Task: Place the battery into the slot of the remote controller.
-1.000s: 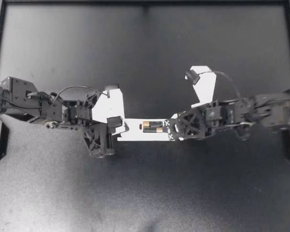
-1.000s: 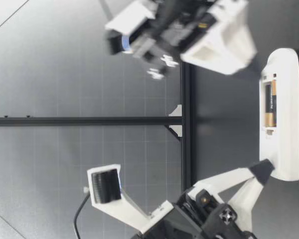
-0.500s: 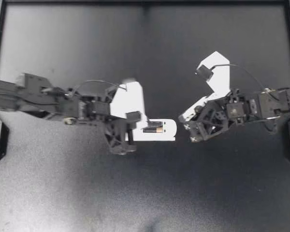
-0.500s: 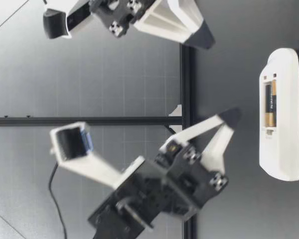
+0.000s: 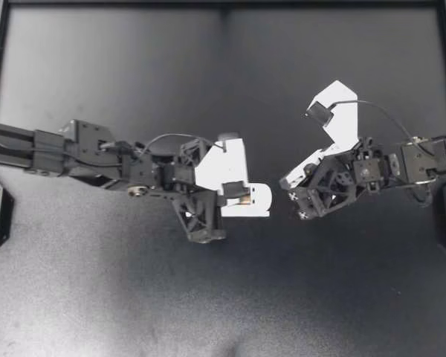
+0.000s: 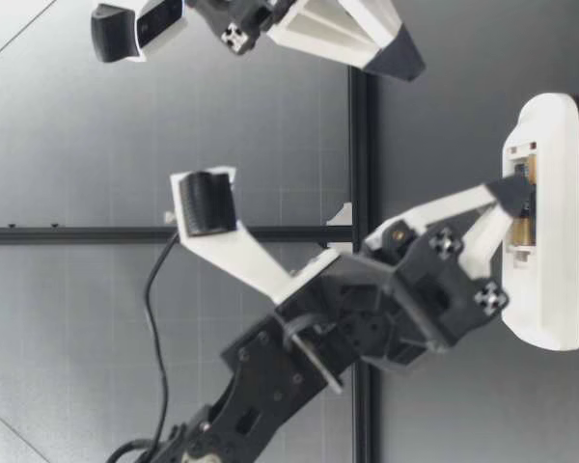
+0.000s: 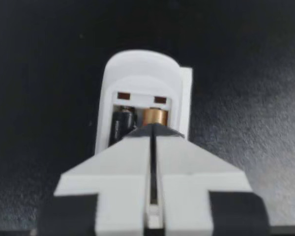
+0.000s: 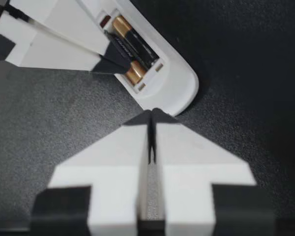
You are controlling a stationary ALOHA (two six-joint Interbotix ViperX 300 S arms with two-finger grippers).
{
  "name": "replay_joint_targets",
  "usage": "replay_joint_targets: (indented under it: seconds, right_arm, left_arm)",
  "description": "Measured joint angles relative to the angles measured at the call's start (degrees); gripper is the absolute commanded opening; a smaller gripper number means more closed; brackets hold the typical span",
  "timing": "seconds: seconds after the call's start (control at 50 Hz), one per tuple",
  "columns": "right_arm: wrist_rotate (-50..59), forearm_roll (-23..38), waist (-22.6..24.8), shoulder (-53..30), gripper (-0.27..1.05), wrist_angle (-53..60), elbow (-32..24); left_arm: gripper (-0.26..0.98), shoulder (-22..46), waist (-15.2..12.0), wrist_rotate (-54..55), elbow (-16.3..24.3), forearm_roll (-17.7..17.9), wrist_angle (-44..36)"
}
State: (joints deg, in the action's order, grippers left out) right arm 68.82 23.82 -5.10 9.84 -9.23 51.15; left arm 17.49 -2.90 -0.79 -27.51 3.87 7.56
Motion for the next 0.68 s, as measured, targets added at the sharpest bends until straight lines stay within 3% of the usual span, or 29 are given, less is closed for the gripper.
replay_joint_targets:
  seconds: [0.36, 0.68]
  right_arm:
    - [-0.2, 2.3, -0.1, 1.7, -0.1, 1.3, 0.2]
    - [-0.4, 16.0, -0.1, 1.9, -0.1, 8.5, -1.8]
  left_arm:
    - [-0.15, -2.2, 0.0, 0.9, -1.4, 0.0, 1.8]
    - [-0.15, -13.6, 0.2, 0.3, -7.4, 0.0, 1.8]
